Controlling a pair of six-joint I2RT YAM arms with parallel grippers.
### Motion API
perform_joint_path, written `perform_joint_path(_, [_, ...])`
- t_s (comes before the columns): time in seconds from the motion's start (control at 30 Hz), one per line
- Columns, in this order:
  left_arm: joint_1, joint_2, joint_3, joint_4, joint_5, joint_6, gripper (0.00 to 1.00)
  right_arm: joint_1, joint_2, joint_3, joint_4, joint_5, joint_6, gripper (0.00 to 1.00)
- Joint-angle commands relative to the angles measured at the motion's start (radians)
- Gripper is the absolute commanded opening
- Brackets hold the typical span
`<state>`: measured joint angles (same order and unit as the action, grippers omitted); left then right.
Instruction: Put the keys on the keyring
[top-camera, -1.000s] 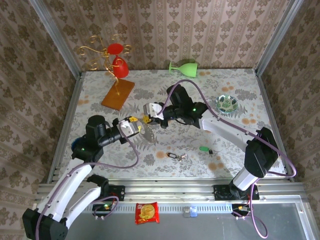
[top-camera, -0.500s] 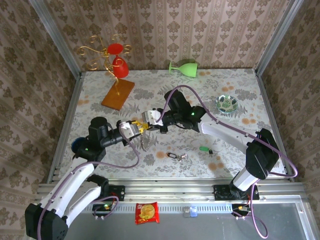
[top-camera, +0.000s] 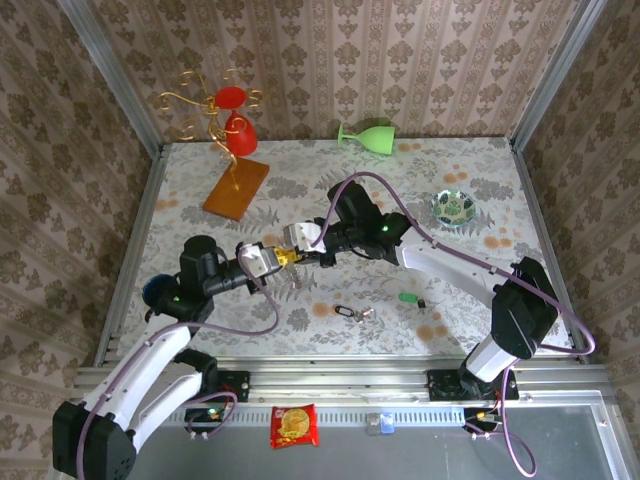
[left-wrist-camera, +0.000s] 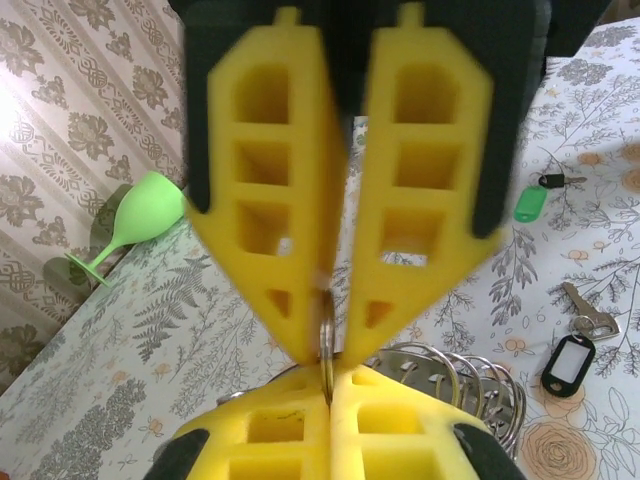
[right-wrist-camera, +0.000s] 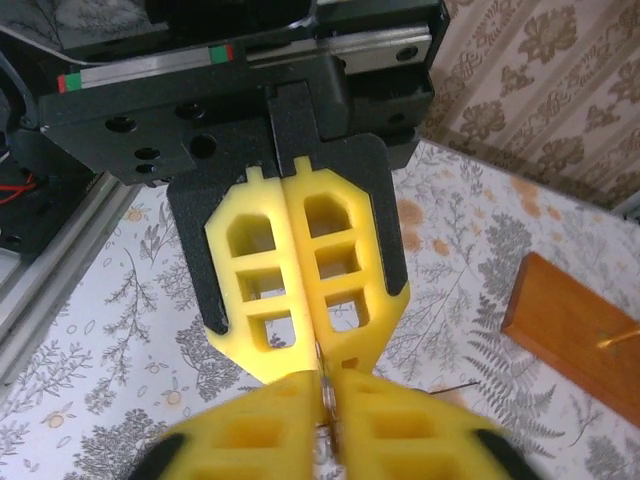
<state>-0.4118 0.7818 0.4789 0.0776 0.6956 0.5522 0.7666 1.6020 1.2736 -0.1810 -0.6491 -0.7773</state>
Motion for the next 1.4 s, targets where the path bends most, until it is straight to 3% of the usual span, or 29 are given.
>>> perform_joint_path(0.0, [-0.005,0.005,-0.028,0.097,0.029,-0.032,0.00,-0.039,-0.058,-0.039,0.039,-0.095,0.084,0.38])
perform_joint_path(0.07, [-0.005,0.007,-0.044,0.122,0.037,-0.046,0.00,-0.083,-0.078,-0.076,0.081,-0.139,0.145,0.44])
perform_joint_path(0.17, [-0.008,0.010,-0.061,0.142,0.054,-0.059,0.00,-0.108,-0.111,-0.142,0.115,-0.154,0.175,0.44])
perform_joint_path(0.43, [-0.013,0.010,-0.092,0.175,0.081,-0.077,0.00,-0.092,-0.094,-0.228,0.270,-0.158,0.275,0.32])
perform_joint_path(0.83, [-0.026,0.017,-0.108,0.230,0.091,-0.112,0.00,-0.060,-0.033,-0.218,0.335,-0.163,0.293,0.24])
perform_joint_path(1.03, [-0.029,0.023,-0.107,0.241,0.100,-0.118,0.00,-0.054,-0.013,-0.204,0.336,-0.159,0.289,0.09])
perform_joint_path(1.1, [-0.029,0.022,-0.107,0.239,0.096,-0.118,0.00,-0.054,-0.014,-0.198,0.313,-0.160,0.274,0.00])
perform_joint_path(1.17, [-0.030,0.021,-0.100,0.223,0.078,-0.118,0.00,-0.053,-0.020,-0.177,0.256,-0.153,0.241,0.00])
perform_joint_path(1.23, [-0.030,0.015,-0.087,0.181,0.048,-0.104,0.25,-0.052,-0.028,-0.143,0.163,-0.132,0.185,0.00])
perform_joint_path(1.27, [-0.031,0.010,-0.076,0.149,0.041,-0.087,0.28,-0.050,-0.031,-0.116,0.094,-0.109,0.142,0.00])
perform_joint_path(1.37, [-0.030,0.005,-0.036,0.054,0.030,-0.040,0.24,-0.044,-0.028,-0.045,-0.081,-0.046,0.037,0.00])
